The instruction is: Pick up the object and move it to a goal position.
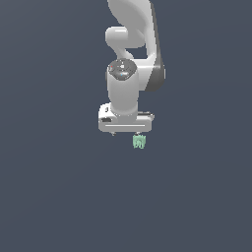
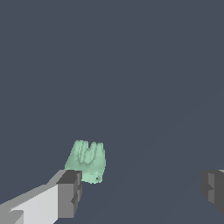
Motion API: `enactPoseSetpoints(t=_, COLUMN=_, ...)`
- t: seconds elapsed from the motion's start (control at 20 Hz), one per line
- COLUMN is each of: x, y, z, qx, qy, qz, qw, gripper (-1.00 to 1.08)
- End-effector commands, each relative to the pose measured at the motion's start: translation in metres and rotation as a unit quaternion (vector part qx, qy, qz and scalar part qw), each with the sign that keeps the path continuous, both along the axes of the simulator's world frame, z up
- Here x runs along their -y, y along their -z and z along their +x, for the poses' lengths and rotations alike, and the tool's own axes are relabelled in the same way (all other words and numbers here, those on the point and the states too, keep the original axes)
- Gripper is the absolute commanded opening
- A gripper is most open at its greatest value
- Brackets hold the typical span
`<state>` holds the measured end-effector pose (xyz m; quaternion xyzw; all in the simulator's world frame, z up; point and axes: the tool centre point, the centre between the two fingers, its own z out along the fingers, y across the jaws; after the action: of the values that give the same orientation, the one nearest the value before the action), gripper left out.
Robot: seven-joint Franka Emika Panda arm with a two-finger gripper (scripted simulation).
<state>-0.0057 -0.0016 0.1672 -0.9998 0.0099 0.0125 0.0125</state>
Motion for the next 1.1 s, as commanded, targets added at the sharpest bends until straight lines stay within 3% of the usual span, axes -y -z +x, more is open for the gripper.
enactPoseSetpoints(t=0.0, x=0.0, y=0.0, z=0.0, qx=0.0, qy=0.0, qz=0.0, qw=1.0, gripper=1.0)
enactPoseSetpoints(t=0.5, x=0.001, y=0.009, z=-0.008, qx=-0.016, qy=-0.002, qz=0.013, qw=0.9998, gripper=1.0)
enactPoseSetpoints(t=1.05, x=-0.002, y=0.013, z=-0.009, qx=-0.014, qy=-0.035, qz=0.011, qw=0.9992, gripper=1.0)
